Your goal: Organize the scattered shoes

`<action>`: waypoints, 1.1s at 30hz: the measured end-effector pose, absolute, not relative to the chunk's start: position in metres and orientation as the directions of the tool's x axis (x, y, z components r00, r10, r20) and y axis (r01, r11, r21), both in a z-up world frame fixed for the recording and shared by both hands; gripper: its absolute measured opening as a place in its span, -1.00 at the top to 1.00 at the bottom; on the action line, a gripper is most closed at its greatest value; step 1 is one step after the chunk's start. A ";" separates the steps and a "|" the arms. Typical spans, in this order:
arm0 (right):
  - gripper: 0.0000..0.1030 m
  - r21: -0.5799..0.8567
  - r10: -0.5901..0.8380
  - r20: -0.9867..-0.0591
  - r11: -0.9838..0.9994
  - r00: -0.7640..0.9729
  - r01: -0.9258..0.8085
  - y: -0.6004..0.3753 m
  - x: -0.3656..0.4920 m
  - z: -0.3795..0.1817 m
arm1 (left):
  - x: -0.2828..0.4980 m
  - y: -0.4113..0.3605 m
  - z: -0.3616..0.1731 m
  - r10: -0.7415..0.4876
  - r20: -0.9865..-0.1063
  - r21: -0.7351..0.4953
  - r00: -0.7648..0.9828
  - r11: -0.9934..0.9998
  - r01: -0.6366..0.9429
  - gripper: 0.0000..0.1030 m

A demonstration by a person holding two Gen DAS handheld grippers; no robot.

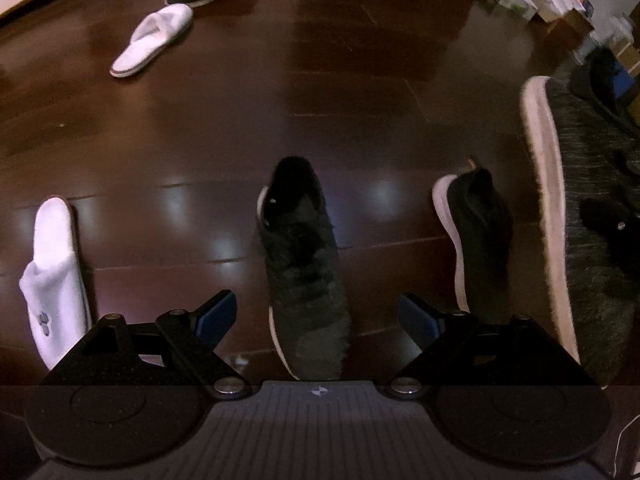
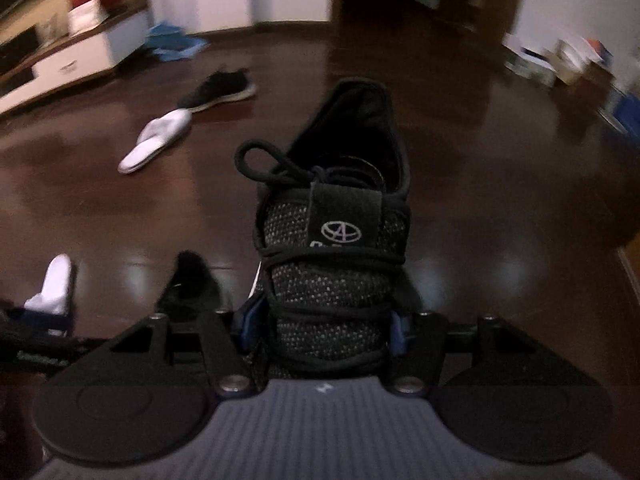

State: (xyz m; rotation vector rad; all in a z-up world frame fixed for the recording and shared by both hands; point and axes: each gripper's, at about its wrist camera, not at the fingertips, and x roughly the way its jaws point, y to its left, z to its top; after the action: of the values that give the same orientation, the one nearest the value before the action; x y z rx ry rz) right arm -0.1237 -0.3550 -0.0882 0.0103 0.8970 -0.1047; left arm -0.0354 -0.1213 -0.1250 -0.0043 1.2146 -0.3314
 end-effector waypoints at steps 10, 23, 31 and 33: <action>-0.19 0.032 0.052 -0.803 0.999 0.594 -0.044 -0.281 -0.103 -0.111 | -0.001 -0.049 -0.135 -0.103 -0.944 -0.087 0.313 0.994 0.066 -0.77; -0.17 0.061 0.148 -0.823 0.983 0.549 -0.174 -0.186 -0.067 -0.153 | 0.016 0.015 -0.154 0.140 -0.953 0.096 0.269 0.981 -0.168 -0.77; -0.16 0.044 0.136 -0.843 0.982 0.520 -0.185 -0.144 -0.050 -0.208 | 0.028 0.039 -0.163 0.223 -0.950 0.155 0.220 0.945 -0.287 -0.77; -0.16 0.032 0.128 -0.852 0.980 0.508 -0.194 -0.136 -0.046 -0.224 | 0.028 0.043 -0.167 0.225 -0.953 0.160 0.200 0.942 -0.296 -0.77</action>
State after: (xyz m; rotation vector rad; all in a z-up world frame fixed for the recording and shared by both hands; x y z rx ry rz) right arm -0.0456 -0.1359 -0.2239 -0.0709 1.0203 0.1945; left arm 0.0281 0.0429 -0.1667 -0.0625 1.3199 0.3643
